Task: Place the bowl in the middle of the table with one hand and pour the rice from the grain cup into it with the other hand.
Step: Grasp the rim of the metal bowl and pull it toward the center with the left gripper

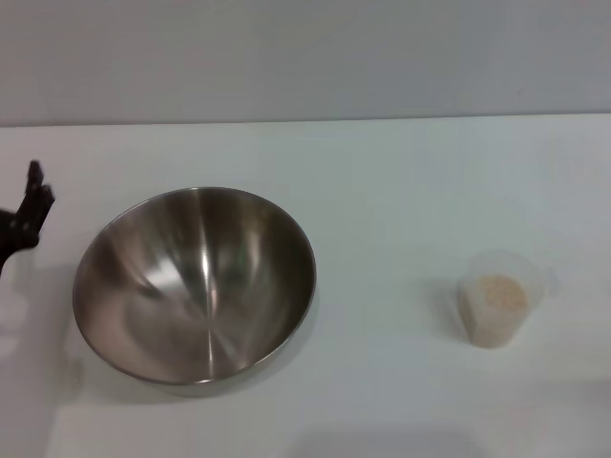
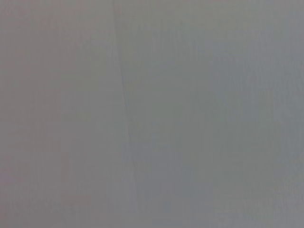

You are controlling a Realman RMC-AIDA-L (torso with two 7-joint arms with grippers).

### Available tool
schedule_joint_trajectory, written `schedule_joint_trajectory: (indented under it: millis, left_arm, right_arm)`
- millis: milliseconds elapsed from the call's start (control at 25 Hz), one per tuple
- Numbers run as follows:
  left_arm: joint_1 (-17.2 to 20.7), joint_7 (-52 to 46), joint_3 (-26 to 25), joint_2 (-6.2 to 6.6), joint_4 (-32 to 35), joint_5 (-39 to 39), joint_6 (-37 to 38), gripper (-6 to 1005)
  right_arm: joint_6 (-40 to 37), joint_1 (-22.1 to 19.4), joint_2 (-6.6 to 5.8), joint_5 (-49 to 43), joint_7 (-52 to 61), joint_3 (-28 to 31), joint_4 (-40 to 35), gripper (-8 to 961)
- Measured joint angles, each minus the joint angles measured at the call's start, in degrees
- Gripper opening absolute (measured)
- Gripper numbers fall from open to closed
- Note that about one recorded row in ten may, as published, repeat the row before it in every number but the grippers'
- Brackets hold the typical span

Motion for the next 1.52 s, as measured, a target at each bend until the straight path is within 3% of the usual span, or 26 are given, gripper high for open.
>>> schedule_joint_trajectory:
  millis: [40, 160, 200, 240, 280, 320, 360, 400, 440, 520, 600, 800, 1000, 1520]
  left_arm:
    - [0.00, 0.00, 0.00, 0.00, 0.00, 0.00, 0.00, 855]
    - [3.45, 6.39, -5.78, 1.76, -15.47, 0.11, -17.49, 854]
    - [5.46, 9.29, -10.68, 1.82, -24.34, 0.51, -30.49, 854]
    - [5.46, 9.29, -10.68, 1.82, -24.34, 0.51, -30.49, 854]
    - [7.03, 11.35, -17.22, 0.58, -32.88, 0.74, -45.21, 853]
    - [7.03, 11.35, -17.22, 0.58, -32.88, 0.74, -45.21, 853]
    - [7.51, 12.02, -20.32, -0.22, -36.17, 0.78, -51.62, 853]
    - [7.86, 13.33, -27.48, -2.54, -42.40, 0.82, -66.40, 853]
    - [7.86, 13.33, -27.48, -2.54, -42.40, 0.82, -66.40, 852]
    - [7.82, 13.72, -32.01, -3.46, -46.51, 0.65, -76.15, 852]
    - [7.45, 12.83, -35.38, -3.45, -50.69, 0.21, -87.38, 851]
    - [8.62, 12.94, -36.98, -3.47, -52.18, 0.32, -94.93, 850]
    - [10.19, 14.44, -36.48, -3.58, -51.71, 1.38, -95.69, 849]
    - [10.08, 16.60, -35.91, -3.49, -48.89, 2.97, -97.15, 846]
  right_arm:
    - [0.00, 0.00, 0.00, 0.00, 0.00, 0.00, 0.00, 779]
    - [-0.11, 0.00, 0.01, 0.00, 0.00, -0.03, -0.04, 779]
    - [-0.06, 0.04, 0.05, 0.00, 0.00, -0.07, -0.06, 779]
    - [-0.06, 0.04, 0.05, 0.00, 0.00, -0.07, -0.06, 779]
    - [0.02, 0.06, 0.05, 0.00, 0.00, -0.09, -0.07, 779]
    - [0.09, 0.09, 0.05, 0.00, 0.00, -0.12, -0.09, 779]
    - [0.12, 0.09, 0.05, 0.00, 0.00, -0.13, -0.11, 779]
    - [0.17, 0.10, 0.05, 0.00, -0.01, -0.18, -0.16, 778]
    - [0.17, 0.10, 0.05, 0.00, -0.01, -0.18, -0.16, 778]
    - [0.20, 0.08, 0.05, 0.00, -0.01, -0.22, -0.16, 778]
    - [0.55, -0.02, 0.03, 0.00, -0.01, -0.27, -0.24, 778]
    - [0.83, -0.12, 0.03, 0.00, -0.03, -0.51, -0.19, 778]
    - [0.97, -0.17, 0.02, -0.07, -0.21, -0.57, -0.23, 777]
    - [1.16, -0.17, 0.03, -0.09, -0.26, -0.56, -0.11, 778]
